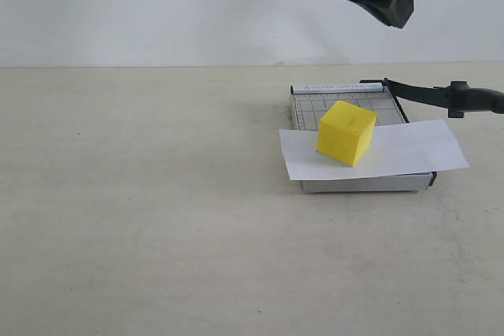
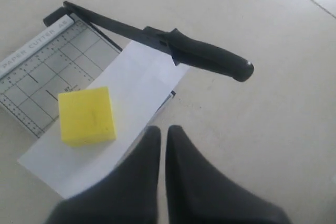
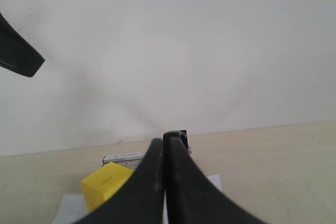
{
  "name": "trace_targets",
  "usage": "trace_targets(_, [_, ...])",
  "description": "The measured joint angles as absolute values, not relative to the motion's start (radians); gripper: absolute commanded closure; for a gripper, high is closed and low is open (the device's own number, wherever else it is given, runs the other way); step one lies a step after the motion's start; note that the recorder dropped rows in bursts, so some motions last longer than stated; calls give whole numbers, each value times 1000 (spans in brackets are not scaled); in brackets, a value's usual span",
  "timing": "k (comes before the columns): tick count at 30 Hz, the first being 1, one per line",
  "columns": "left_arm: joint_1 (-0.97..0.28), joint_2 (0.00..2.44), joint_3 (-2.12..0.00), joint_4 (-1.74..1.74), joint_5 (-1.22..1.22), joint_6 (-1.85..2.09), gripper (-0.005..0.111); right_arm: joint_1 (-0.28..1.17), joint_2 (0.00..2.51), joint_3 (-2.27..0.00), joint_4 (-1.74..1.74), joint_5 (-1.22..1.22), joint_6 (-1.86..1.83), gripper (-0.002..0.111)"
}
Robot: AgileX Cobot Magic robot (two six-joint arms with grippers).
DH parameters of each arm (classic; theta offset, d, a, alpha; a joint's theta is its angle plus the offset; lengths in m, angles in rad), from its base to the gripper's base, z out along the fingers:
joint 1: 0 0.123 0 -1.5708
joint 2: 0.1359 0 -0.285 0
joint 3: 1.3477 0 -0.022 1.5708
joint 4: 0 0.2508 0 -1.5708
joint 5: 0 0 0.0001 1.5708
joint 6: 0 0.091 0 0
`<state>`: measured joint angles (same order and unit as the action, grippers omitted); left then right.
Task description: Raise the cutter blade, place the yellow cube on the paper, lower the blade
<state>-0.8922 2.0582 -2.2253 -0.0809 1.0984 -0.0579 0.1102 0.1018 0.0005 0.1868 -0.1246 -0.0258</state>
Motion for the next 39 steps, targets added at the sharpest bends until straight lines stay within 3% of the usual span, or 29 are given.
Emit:
trace_targets(12, [-899, 2058, -2225, -285, 1166, 14, 102, 110, 102, 0, 187, -125, -26, 109])
trace_targets(23, [-918, 2028, -2225, -282, 871, 20, 102, 110, 102, 0, 187, -125, -26, 109])
trace_targets(28, [-949, 1969, -2220, -159, 849, 20, 102, 110, 102, 0, 187, -125, -26, 109])
trace_targets(39, [-1023, 1714, -1948, -74, 823, 20, 102, 110, 102, 0, 187, -125, -26, 109])
